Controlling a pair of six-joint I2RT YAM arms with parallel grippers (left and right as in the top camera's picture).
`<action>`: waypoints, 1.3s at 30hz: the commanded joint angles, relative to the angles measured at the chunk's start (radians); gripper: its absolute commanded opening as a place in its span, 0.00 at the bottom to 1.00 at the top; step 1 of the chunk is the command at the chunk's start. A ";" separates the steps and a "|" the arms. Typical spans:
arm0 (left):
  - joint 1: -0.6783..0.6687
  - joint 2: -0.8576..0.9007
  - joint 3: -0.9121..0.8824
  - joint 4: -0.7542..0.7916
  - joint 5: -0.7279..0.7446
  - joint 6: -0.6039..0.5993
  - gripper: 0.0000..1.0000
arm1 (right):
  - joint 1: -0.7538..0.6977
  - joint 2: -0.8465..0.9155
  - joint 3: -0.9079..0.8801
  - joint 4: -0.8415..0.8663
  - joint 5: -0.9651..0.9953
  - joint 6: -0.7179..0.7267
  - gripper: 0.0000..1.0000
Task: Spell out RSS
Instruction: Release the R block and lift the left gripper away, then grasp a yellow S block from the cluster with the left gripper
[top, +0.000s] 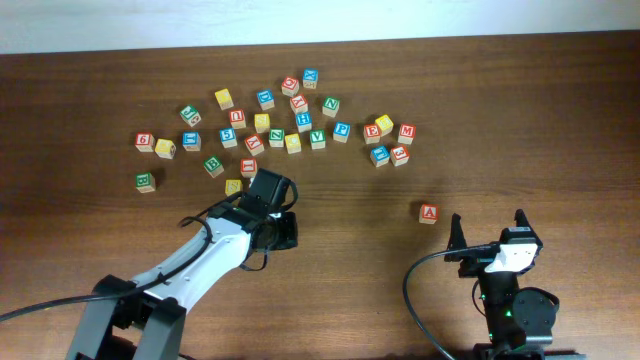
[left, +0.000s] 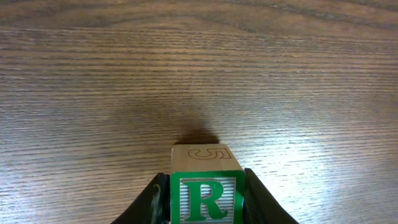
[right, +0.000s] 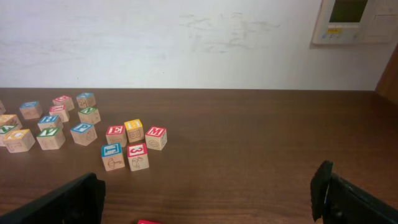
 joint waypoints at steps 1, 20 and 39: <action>0.003 0.010 0.019 0.002 0.004 -0.005 0.27 | -0.006 -0.007 -0.005 -0.005 0.002 0.011 0.98; 0.374 -0.015 0.249 -0.198 -0.050 0.153 1.00 | -0.006 -0.007 -0.005 -0.005 0.002 0.011 0.98; 0.355 0.291 0.249 0.093 -0.093 0.294 0.39 | -0.006 -0.007 -0.005 -0.005 0.002 0.011 0.98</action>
